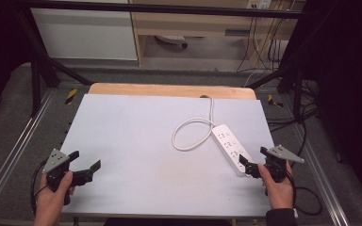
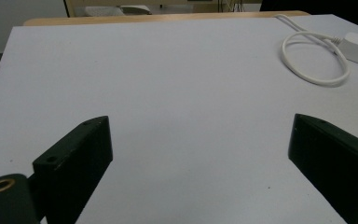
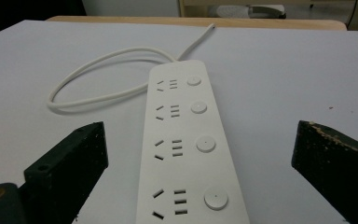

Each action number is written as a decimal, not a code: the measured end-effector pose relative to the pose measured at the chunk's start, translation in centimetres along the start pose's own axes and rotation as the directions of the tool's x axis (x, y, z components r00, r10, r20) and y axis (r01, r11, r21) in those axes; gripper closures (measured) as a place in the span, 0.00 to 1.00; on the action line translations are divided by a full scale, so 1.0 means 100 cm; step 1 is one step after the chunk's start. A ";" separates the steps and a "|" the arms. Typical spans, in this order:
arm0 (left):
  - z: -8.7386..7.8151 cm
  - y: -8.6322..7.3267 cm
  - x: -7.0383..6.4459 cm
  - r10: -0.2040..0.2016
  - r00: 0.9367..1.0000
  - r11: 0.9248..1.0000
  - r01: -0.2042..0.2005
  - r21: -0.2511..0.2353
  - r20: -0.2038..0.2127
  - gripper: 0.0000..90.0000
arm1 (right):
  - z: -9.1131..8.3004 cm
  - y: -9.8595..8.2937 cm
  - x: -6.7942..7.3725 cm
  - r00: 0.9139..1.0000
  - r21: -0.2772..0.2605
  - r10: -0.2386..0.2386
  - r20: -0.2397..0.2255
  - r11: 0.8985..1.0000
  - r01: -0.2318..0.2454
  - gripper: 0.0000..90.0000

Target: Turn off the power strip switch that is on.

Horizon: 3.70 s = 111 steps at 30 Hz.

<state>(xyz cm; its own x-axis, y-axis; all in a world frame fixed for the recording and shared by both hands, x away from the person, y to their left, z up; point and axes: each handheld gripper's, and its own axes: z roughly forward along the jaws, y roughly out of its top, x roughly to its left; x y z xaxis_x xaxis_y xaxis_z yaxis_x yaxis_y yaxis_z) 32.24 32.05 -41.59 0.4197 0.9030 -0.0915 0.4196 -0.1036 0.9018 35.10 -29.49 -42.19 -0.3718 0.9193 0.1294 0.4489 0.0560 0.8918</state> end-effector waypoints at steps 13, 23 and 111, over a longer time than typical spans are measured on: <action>0.001 0.000 -0.001 0.000 1.000 1.000 0.000 0.010 0.002 0.07 | 0.000 0.009 -0.003 0.999 -0.004 -0.013 0.030 1.000 0.013 0.03; 0.000 -0.001 0.000 0.000 1.000 1.000 0.000 0.007 0.002 0.06 | 0.008 0.045 -0.002 0.999 -0.007 -0.031 0.010 0.999 0.031 0.05; 0.005 -0.002 -0.005 0.008 1.000 0.999 -0.008 0.041 0.007 0.06 | 0.077 0.040 -0.020 0.998 0.129 -0.066 0.021 0.990 0.062 1.00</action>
<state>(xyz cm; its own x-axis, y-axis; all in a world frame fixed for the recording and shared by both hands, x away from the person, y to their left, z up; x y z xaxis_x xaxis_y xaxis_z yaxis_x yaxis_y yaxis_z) 32.37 31.45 -41.93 0.4286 0.8993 -0.0871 0.4489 -0.1283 0.8843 43.85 -28.09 -42.21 -0.3831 0.9217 0.0612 0.5261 0.1633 0.8346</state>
